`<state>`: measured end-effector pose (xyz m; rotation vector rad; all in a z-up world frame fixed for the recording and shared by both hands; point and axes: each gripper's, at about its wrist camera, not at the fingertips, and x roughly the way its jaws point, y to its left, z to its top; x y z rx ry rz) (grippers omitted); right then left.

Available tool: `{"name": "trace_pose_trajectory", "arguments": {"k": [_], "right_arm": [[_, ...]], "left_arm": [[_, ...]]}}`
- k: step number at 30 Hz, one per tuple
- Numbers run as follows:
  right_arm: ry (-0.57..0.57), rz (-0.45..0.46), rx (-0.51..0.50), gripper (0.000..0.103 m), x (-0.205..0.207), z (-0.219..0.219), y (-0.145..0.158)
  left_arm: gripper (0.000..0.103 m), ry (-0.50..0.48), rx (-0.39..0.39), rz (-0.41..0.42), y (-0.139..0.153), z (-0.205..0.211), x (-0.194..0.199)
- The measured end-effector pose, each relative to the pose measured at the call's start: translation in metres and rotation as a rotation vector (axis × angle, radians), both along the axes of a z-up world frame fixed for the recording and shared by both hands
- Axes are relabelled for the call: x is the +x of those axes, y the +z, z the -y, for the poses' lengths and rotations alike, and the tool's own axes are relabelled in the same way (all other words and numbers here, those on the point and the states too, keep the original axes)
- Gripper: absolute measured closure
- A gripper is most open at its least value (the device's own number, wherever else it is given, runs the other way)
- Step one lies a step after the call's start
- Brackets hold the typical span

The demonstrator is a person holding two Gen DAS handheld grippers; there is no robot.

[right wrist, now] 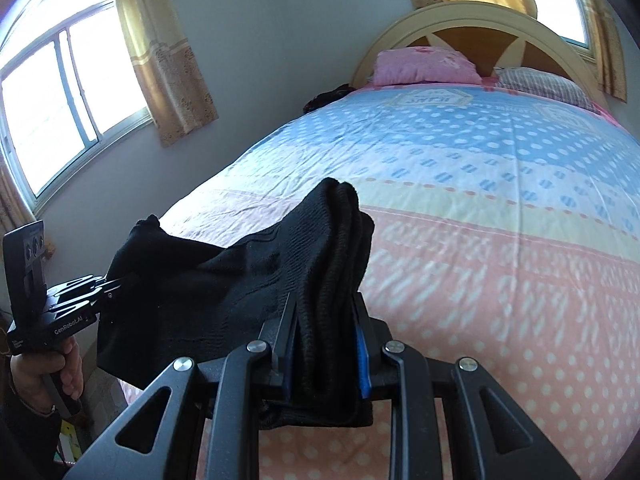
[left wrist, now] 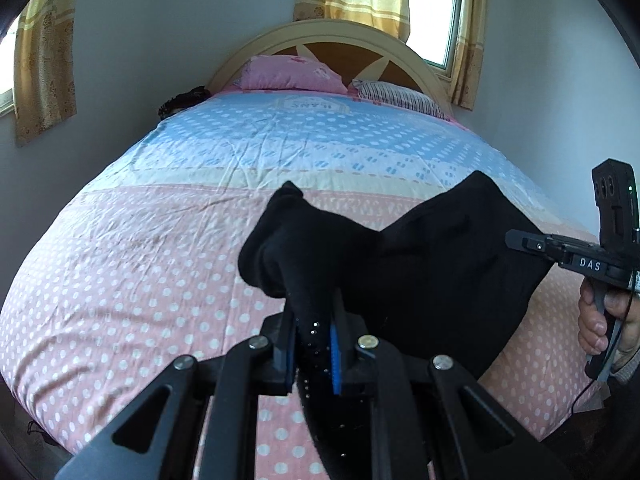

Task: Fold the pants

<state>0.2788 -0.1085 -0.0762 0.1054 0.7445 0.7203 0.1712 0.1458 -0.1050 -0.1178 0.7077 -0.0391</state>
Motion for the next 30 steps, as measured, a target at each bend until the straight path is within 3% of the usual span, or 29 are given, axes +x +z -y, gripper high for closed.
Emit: {"name": "trace_pose_trajectory", "arguments": {"k": [7,15,18,20,24,26,30], "right_arm": [[0.061,-0.029,0.016,0.079,0.017,-0.043,-0.008],[0.045,-0.218,0.067,0.075,0.037,-0.057,-0.067],[0.002,-0.272,0.094,0.059,0.042,-0.046,-0.081],[-0.009,-0.276,0.102,0.058,0.042,-0.040,-0.084],[-0.037,-0.261,0.085,0.049,0.039,-0.038,-0.082],[-0.049,-0.274,0.103,0.049,0.040,-0.030,-0.083],[-0.108,-0.278,0.135,0.047,0.038,-0.013,-0.079]], "left_arm": [[0.090,0.078,0.006,0.006,-0.002,-0.037,-0.007],[0.087,0.140,-0.002,-0.084,-0.043,-0.057,0.003],[0.073,0.157,0.037,-0.112,-0.061,-0.057,0.002],[0.045,0.194,0.108,-0.103,-0.066,-0.054,0.002],[0.036,0.200,0.173,-0.092,-0.071,-0.051,0.003],[0.028,0.215,0.164,-0.087,-0.073,-0.060,0.002],[0.024,0.227,0.145,-0.095,-0.070,-0.068,-0.004]]}}
